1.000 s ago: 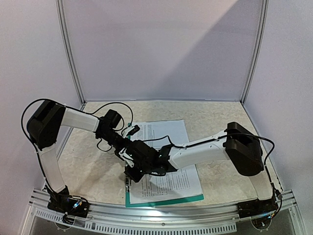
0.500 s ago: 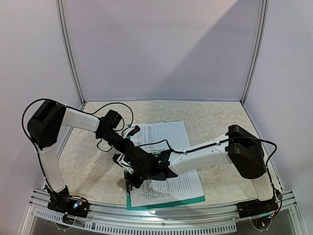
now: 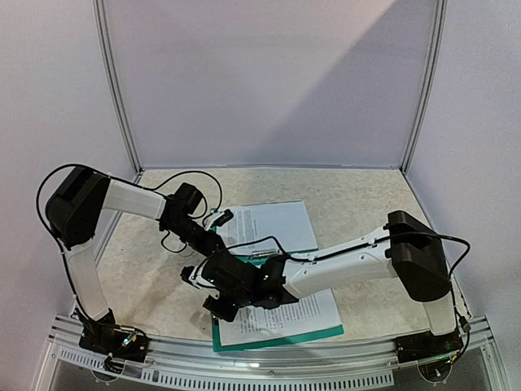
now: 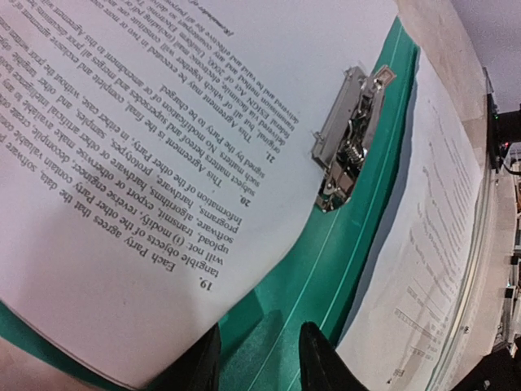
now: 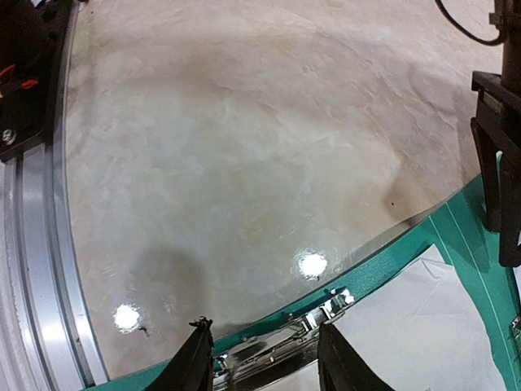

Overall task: Put the files into the folder
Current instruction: Close the spring clip at the center of the board.

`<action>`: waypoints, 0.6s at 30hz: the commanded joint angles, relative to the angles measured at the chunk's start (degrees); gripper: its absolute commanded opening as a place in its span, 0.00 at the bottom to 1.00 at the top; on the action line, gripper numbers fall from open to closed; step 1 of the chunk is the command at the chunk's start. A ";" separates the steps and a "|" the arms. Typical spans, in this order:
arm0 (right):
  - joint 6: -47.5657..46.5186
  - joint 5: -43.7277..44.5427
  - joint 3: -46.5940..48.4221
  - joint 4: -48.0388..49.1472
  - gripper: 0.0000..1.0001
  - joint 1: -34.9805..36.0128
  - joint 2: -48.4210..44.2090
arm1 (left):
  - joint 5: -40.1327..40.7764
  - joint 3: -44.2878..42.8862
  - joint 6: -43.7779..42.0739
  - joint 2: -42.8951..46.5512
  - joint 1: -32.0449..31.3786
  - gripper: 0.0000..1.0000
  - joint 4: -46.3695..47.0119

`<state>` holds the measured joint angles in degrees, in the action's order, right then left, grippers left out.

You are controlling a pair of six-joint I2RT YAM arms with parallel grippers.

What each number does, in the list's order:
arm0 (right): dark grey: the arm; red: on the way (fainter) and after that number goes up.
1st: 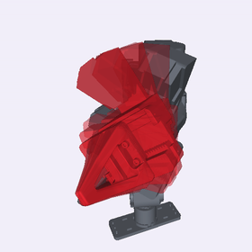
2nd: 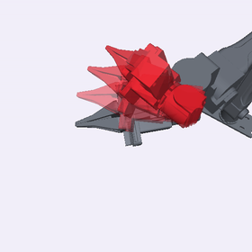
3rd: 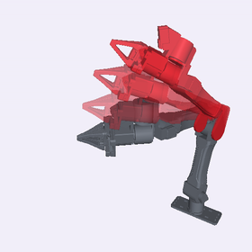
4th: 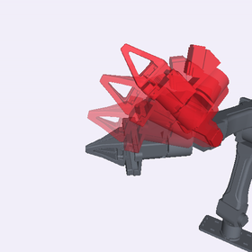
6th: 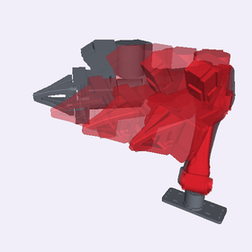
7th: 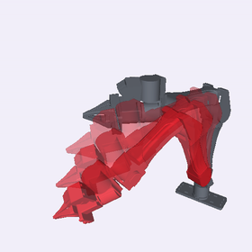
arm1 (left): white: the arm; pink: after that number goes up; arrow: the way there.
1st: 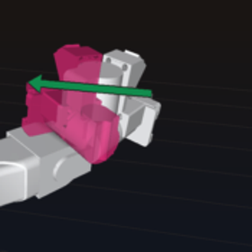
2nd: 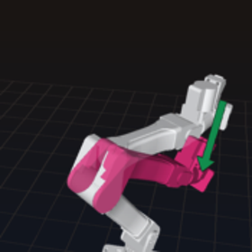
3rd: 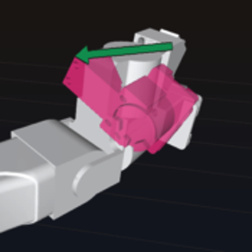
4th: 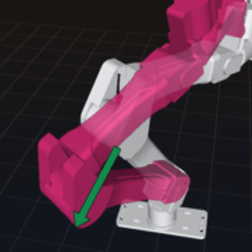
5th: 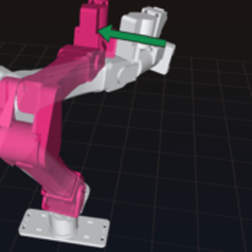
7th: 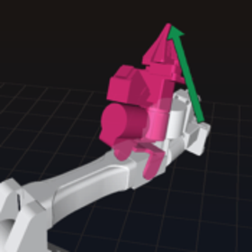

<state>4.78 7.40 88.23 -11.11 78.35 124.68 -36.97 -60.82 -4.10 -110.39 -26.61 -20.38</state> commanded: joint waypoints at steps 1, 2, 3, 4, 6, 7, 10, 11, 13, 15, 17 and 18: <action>-2.86 0.97 -2.09 0.74 0.45 1.18 -3.69 | 2.25 0.08 -0.69 -2.35 -0.26 0.36 -1.62; -3.16 1.22 -2.48 0.98 0.45 1.19 -3.93 | 2.25 0.08 -0.73 -2.41 -0.28 0.36 -1.61; -3.25 1.41 -2.79 1.07 0.45 1.19 -4.21 | 2.25 0.08 -0.69 -2.32 -0.28 0.36 -1.64; -3.41 1.39 -3.06 1.18 0.45 1.19 -4.45 | 2.25 0.08 -0.73 -2.25 -0.31 0.36 -1.60; -3.87 1.52 -3.43 1.01 0.46 1.23 -5.24 | 2.25 0.08 -0.80 -2.28 -0.28 0.36 -1.61; -4.10 1.74 -3.60 0.63 0.46 1.28 -5.64 | 2.25 0.08 -0.82 -2.29 -0.28 0.36 -1.62; -6.30 2.97 -4.51 -1.00 0.47 1.28 -7.36 | 2.25 0.12 -0.82 -2.28 -0.36 0.36 -1.65; -6.87 3.09 -4.95 -1.04 0.47 1.28 -7.94 | 2.25 0.11 -0.82 -2.26 -0.37 0.36 -1.65; -9.12 2.73 -5.95 -0.55 0.48 1.35 -9.87 | 2.30 0.17 -0.93 -2.20 -0.37 0.36 -1.68; -13.03 2.12 -5.94 -0.02 0.48 1.37 -11.10 | 2.36 0.17 -0.91 -2.10 -0.37 0.36 -1.63; -16.34 1.18 -5.04 -0.17 0.48 1.46 -11.17 | 2.28 0.18 -0.85 -2.11 -0.37 0.36 -1.65; -17.56 0.87 -4.11 -0.63 0.48 1.46 -10.56 | 2.30 0.17 -0.82 -2.18 -0.37 0.36 -1.66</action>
<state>-5.37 9.10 82.87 -11.51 79.57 116.11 -36.95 -60.82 -4.40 -110.39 -26.63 -20.40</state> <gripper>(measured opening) 0.481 0.358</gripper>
